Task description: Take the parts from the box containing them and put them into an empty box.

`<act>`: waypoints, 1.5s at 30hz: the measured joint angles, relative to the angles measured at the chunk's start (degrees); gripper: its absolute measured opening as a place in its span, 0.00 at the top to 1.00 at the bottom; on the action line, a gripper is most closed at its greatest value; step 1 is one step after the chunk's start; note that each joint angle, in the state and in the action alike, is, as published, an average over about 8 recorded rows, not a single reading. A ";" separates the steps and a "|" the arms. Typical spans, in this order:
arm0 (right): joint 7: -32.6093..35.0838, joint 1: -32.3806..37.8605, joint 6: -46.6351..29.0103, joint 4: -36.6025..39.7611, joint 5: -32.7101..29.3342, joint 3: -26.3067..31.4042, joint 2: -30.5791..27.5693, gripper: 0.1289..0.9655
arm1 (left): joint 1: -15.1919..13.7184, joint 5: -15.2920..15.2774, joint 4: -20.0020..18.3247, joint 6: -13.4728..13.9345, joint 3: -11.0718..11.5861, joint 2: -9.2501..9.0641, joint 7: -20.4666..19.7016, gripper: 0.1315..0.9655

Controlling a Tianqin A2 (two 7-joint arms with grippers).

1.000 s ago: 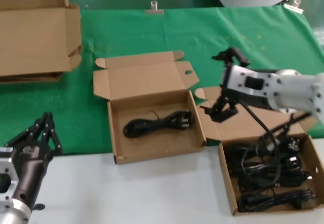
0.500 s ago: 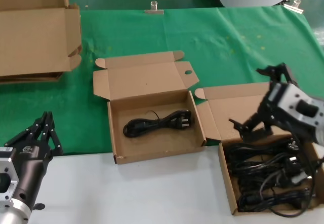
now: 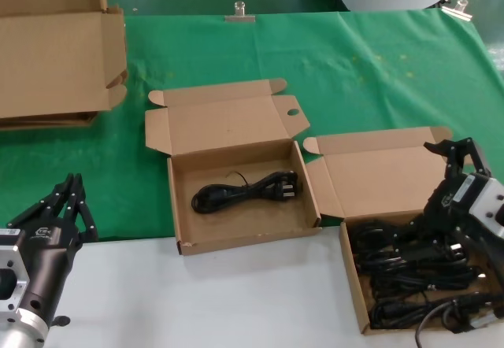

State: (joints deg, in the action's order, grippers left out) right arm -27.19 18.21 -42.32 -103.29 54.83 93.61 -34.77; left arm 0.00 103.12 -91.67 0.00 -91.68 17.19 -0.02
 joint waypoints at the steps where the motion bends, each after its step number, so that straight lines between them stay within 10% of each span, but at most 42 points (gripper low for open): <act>1: 0.06 -0.26 0.04 -0.12 0.16 -0.10 -0.08 0.00 | 0.00 0.00 0.00 0.00 0.00 0.00 0.00 0.95; 17: 3.29 -2.58 5.04 1.17 5.95 -0.39 1.95 0.00 | 0.00 0.00 0.00 0.00 0.00 0.00 0.00 0.87; 45: 13.37 -9.16 20.76 5.57 23.81 -1.04 8.53 0.00 | 0.00 0.01 0.00 0.00 0.00 0.00 0.00 0.28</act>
State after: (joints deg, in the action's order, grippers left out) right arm -13.82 9.04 -21.55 -97.72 78.64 92.57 -26.23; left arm 0.00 103.12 -91.67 0.00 -91.68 17.19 -0.01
